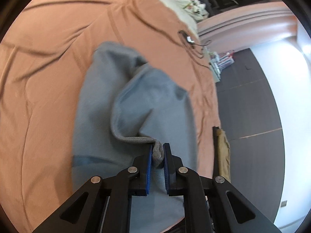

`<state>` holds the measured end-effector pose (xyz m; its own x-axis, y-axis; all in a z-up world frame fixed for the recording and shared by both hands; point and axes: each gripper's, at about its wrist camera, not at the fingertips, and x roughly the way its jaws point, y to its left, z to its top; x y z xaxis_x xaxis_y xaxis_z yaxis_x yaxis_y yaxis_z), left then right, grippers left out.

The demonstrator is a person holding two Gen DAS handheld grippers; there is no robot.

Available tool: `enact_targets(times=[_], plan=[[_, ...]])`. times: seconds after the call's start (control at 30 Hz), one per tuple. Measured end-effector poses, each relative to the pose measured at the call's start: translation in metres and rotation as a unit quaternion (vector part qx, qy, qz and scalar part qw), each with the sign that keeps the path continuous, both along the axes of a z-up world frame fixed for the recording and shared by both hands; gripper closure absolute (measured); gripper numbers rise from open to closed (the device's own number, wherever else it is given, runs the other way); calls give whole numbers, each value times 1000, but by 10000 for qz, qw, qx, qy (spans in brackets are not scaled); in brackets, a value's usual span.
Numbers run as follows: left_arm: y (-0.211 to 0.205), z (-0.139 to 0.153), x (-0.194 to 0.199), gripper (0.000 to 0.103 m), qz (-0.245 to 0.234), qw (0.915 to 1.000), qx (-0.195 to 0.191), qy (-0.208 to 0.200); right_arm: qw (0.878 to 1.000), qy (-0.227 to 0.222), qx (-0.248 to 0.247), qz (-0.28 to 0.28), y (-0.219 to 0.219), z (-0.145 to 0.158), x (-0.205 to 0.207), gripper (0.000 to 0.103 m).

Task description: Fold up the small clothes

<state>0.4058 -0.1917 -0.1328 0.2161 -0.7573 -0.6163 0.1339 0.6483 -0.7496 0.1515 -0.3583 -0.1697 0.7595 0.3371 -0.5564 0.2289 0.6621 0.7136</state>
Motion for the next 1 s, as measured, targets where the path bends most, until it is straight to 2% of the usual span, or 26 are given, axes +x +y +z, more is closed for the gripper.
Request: enact_targets(times=[0.2,0.47,0.7,1.0], plan=[[-32,34,15,92,-313,9988,-134,-343,10000,-10,20,19,-2,0,0,97],[-81,56,41,93,-607,9966,-97,-550,10000,-19,3,12,-2,-1,1,97],[-126,57,57,93,-759,9950,133,-633,9999,-67,-107,68,1,2,-1,97],[-175,35,79,93,-854,9933,505,-584,9995,-111,-242,153,3,5,1,98]])
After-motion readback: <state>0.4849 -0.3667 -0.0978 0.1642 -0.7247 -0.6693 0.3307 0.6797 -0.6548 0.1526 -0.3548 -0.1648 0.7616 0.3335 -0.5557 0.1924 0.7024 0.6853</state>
